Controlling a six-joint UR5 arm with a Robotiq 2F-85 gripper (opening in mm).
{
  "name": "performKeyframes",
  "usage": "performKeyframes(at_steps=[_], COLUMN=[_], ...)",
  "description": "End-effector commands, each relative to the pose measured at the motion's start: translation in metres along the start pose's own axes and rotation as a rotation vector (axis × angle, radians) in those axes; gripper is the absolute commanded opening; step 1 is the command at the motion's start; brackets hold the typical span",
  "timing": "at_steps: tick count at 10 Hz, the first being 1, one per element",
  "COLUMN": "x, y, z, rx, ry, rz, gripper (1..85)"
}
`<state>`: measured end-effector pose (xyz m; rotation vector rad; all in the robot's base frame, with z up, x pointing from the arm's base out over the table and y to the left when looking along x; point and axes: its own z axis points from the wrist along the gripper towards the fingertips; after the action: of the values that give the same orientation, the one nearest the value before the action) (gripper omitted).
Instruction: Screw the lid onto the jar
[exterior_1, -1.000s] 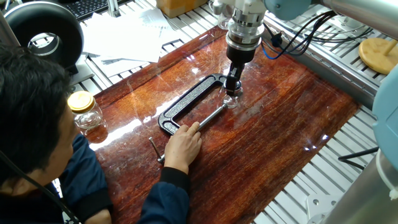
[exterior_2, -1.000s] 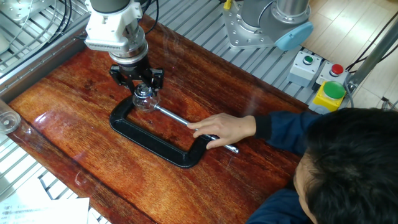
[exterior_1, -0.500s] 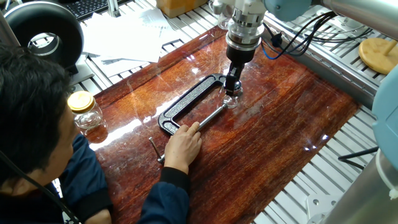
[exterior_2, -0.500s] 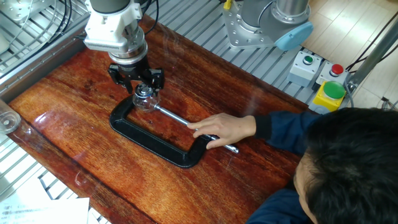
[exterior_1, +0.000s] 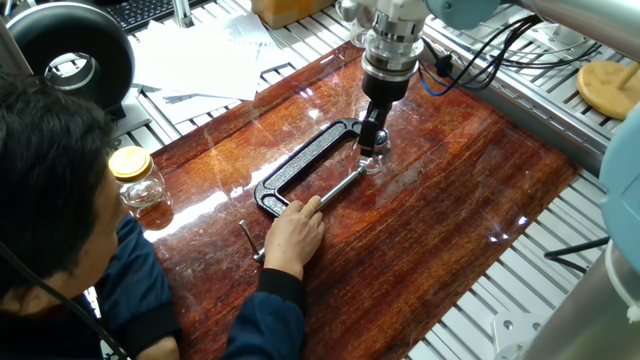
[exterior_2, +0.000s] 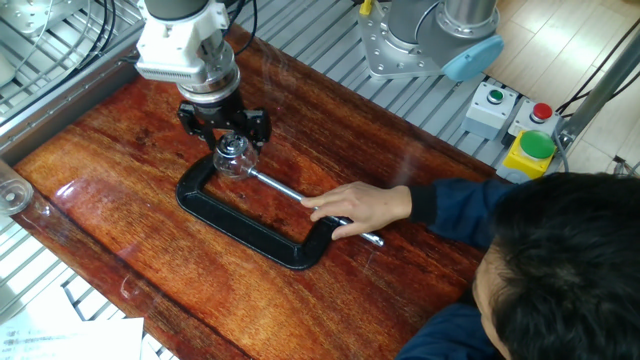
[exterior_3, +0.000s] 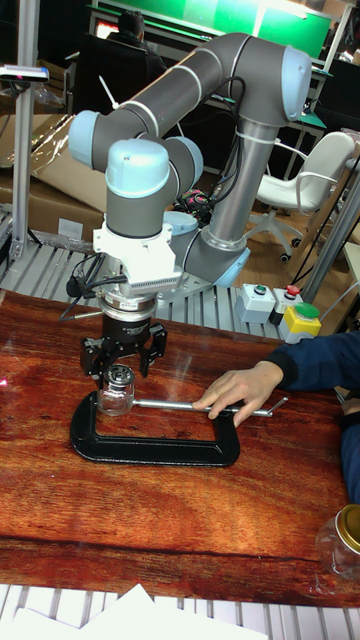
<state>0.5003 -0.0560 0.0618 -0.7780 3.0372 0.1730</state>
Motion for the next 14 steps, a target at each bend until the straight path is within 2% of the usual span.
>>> performKeyframes(at_steps=[1,3,5,6,8,11,14], x=[-0.003,-0.001,0.002,0.004,-0.001,-0.007,-0.006], y=[-0.009,0.001,0.017,0.016,0.001,-0.01,-0.01], z=[-0.007,-0.009,-0.01,-0.011,-0.014,-0.016,-0.016], rx=[0.054,0.024,-0.034,-0.029,0.023,0.065,0.063], ry=[-0.004,0.0,-0.001,0.006,0.0,-0.014,-0.019], rz=[-0.141,-0.201,-0.25,-0.331,-0.485,-0.556,-0.602], gripper=[74.3,75.0,76.0,76.0,75.7,75.0,75.0])
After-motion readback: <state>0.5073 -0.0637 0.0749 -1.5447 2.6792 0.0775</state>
